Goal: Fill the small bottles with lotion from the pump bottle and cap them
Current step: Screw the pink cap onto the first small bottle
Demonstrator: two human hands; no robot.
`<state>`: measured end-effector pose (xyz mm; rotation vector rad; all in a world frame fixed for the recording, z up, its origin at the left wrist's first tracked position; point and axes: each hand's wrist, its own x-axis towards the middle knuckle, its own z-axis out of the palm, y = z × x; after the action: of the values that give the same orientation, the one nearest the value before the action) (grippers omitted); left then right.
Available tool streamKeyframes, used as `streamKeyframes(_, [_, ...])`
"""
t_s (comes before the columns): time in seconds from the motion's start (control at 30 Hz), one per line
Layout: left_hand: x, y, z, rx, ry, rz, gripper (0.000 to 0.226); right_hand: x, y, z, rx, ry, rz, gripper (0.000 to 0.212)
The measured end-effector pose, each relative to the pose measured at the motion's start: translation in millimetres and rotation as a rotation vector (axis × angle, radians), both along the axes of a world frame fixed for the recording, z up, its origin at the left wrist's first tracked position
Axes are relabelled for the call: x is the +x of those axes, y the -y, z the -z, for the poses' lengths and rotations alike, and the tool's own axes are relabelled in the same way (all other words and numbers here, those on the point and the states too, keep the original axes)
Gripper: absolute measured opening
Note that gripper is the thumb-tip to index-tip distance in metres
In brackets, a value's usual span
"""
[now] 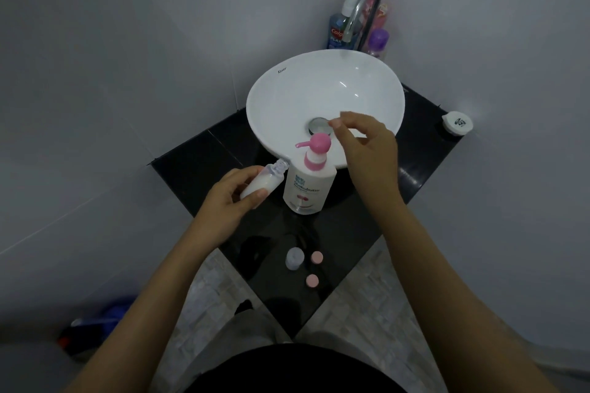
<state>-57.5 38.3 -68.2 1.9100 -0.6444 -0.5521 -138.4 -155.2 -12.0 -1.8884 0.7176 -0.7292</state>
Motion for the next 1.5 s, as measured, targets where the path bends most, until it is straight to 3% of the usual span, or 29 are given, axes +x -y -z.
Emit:
streamKeyframes(0.17, [-23.5, -7.0, 9.8, -0.002, -0.065, -0.008, 0.038, -32.1, -9.6, 3.4, -0.009, 0.062, 0.021, 0.007])
streamKeyframes(0.4, [-60.0, -17.1, 33.7, 0.007, -0.153, -0.036, 0.038, -70.3, -20.2, 45.2, 0.122, -0.034, -0.035, 0.017])
streamKeyframes(0.6, [-90.9, -31.5, 57.5, 0.05, -0.173, -0.094, 0.038, -101.1, -36.1, 114.0, 0.177, -0.273, -0.173, 0.011])
streamKeyframes(0.77, [-112.1, -43.9, 71.0, 0.089, -0.171, -0.096, 0.035, -123.1, -49.1, 172.7, 0.046, -0.584, -0.314, 0.034])
streamKeyframes(0.9, [-117.6, -50.2, 73.5, 0.147, -0.167, -0.065, 0.033, -123.5, -60.2, 189.0, -0.057, -0.705, -0.356, 0.043])
streamKeyframes(1.1, [-104.7, -56.7, 66.8, 0.101, -0.152, -0.026, 0.034, -113.0, -71.4, 201.4, -0.145, -0.818, -0.374, 0.025])
streamKeyframes(1.2, [-94.4, -59.5, 57.8, 0.061, -0.147, -0.005, 0.035, -110.5, -72.5, 190.5, -0.069, -0.756, -0.317, 0.017])
streamKeyframes(1.37, [-78.7, -59.2, 34.8, -0.034, -0.178, 0.029, 0.03, -108.2, -67.0, 109.4, 0.497, -0.33, -0.139, 0.017])
streamKeyframes(1.5, [-72.1, -54.3, 16.7, -0.11, -0.252, 0.118, 0.029, -106.0, -65.9, 46.1, 0.545, -0.135, -0.234, 0.025])
